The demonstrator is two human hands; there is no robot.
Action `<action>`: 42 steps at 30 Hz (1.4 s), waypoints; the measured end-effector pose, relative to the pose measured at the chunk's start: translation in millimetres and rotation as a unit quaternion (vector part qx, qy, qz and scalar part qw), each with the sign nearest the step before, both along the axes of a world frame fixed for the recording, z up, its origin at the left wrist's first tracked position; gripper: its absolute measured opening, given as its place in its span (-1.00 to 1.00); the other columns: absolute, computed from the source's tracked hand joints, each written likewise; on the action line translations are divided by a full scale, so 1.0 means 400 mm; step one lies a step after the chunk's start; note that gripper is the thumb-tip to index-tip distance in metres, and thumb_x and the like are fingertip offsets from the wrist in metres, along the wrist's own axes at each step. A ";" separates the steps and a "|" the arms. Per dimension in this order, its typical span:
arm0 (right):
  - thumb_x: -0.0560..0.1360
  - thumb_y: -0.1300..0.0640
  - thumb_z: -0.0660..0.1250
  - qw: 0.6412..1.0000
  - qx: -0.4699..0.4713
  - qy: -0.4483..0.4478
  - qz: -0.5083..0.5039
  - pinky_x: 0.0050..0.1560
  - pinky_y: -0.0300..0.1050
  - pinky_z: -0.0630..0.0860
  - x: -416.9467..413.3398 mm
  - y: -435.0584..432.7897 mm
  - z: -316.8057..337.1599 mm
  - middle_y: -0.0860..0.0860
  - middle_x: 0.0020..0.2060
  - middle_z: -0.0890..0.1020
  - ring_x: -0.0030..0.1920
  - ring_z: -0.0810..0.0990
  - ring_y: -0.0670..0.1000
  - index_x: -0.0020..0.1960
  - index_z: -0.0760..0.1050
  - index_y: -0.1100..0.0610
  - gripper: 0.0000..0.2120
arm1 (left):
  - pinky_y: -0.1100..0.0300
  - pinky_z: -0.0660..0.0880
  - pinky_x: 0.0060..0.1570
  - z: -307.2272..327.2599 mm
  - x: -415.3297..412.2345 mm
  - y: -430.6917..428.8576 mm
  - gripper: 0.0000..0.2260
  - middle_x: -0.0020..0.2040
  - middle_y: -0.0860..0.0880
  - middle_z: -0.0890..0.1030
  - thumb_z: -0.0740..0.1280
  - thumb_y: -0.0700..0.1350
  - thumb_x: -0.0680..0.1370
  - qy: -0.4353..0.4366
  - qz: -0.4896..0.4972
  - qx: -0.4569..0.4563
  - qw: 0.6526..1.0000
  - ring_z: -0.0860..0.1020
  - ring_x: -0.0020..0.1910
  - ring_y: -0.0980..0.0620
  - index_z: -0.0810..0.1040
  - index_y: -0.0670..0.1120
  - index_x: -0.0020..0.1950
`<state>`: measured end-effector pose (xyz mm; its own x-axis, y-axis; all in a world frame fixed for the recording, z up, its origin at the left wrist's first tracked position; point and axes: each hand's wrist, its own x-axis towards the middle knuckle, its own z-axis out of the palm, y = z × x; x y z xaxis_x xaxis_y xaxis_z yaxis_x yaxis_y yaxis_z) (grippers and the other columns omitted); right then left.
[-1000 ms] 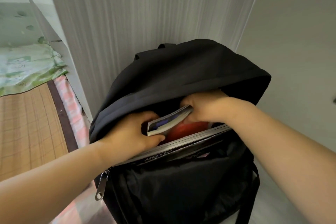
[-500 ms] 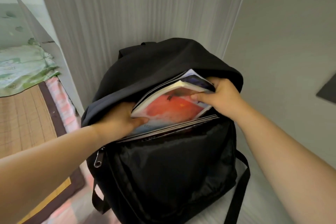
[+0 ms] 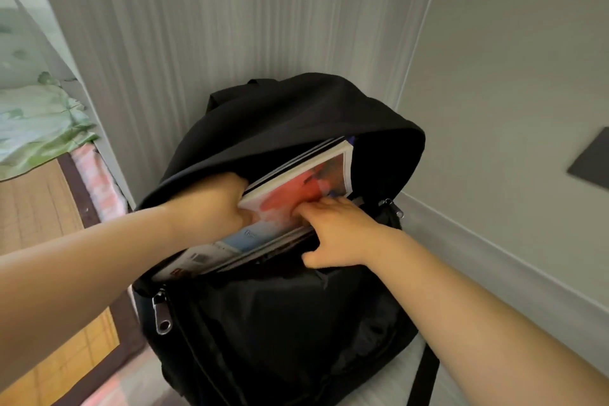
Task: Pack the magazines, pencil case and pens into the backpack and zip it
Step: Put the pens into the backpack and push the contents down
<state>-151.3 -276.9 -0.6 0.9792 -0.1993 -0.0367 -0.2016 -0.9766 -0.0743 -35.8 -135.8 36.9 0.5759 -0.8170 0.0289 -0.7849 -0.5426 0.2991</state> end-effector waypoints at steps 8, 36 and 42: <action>0.44 0.22 0.28 0.994 -0.083 0.072 0.011 0.16 0.02 0.38 0.035 0.042 -0.043 0.15 0.23 0.41 0.25 0.36 0.18 0.24 0.43 0.12 -0.63 | 0.21 0.33 -0.24 0.010 0.032 -0.054 -0.79 -0.35 0.07 0.35 0.34 -0.08 0.46 -0.029 -0.027 0.056 0.998 0.42 -0.22 0.03 0.49 -0.17 0.01; 0.44 0.12 0.27 0.994 0.091 -0.034 0.046 -0.09 -0.12 0.49 -0.049 0.045 -0.023 0.00 -0.09 0.67 -0.05 0.59 0.01 -0.01 0.57 0.02 -0.84 | 0.22 0.35 0.02 -0.055 -0.005 -0.107 -0.58 0.21 -0.13 0.50 0.21 0.07 0.53 0.023 -0.121 0.234 0.964 0.48 0.14 -0.07 0.39 -0.17 0.26; 0.45 0.13 0.26 0.996 0.078 -0.026 0.017 -0.03 -0.09 0.48 -0.009 0.040 -0.038 0.04 0.07 0.64 0.05 0.57 0.09 0.14 0.51 -0.02 -0.72 | 0.15 0.54 -0.07 0.045 -0.010 0.029 -0.78 0.00 -0.04 0.66 0.19 -0.06 0.51 -0.239 -0.177 -0.071 0.952 0.61 -0.04 -0.05 0.58 -0.05 0.05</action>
